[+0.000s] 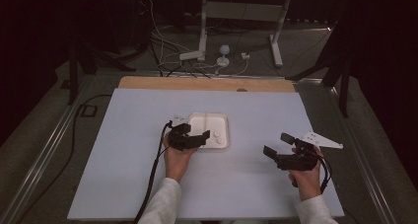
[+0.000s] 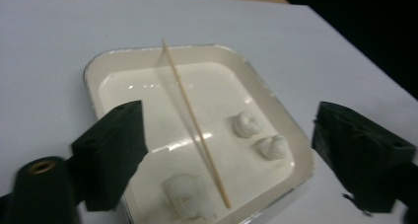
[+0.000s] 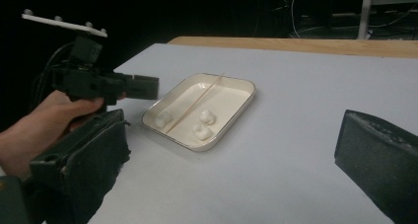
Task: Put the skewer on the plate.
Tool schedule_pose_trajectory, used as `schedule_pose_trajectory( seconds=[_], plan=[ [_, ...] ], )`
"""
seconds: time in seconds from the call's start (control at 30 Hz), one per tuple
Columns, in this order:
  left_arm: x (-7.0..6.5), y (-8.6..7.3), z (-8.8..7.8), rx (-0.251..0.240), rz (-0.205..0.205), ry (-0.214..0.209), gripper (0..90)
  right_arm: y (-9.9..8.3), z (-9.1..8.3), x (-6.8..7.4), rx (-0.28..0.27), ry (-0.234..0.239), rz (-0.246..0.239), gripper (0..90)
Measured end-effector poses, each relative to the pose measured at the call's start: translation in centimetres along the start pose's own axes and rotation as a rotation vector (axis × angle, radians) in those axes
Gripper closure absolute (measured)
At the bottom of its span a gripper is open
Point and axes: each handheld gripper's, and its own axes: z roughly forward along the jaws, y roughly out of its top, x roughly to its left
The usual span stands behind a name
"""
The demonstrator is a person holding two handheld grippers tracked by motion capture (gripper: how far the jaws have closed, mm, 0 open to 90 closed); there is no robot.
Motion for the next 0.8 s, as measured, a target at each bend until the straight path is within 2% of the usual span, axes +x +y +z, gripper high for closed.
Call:
schedule_pose_trajectory(
  seconds=[0.17,0.23,0.37,0.47,0.7,0.8],
  plan=[
    [0.4,0.5,-1.6,-0.031,0.009,-0.023,3.2,-0.1,-0.1,0.0,-0.001,-0.003,-0.001,0.0],
    [0.7,0.8,-2.5,-0.054,0.018,-0.039,1.6,-0.2,-0.1,0.0,-0.001,-0.004,-0.006,0.0],
    [1.2,1.1,-4.3,-0.082,0.032,-0.04,0.5,-0.3,-0.2,0.1,-0.003,-0.009,-0.009,0.0],
    [1.6,1.2,-5.6,-0.09,0.068,-0.032,0.5,-0.3,-0.2,0.1,-0.006,-0.011,-0.011,0.0],
    [2.4,0.4,-9.4,-0.155,0.149,-0.052,0.5,-0.6,-0.4,0.4,-0.017,-0.024,-0.05,0.0],
    [3.2,-0.2,-11.1,-0.185,0.154,-0.04,0.5,-1.0,-0.5,0.4,-0.033,-0.028,-0.069,0.0]
  ],
)
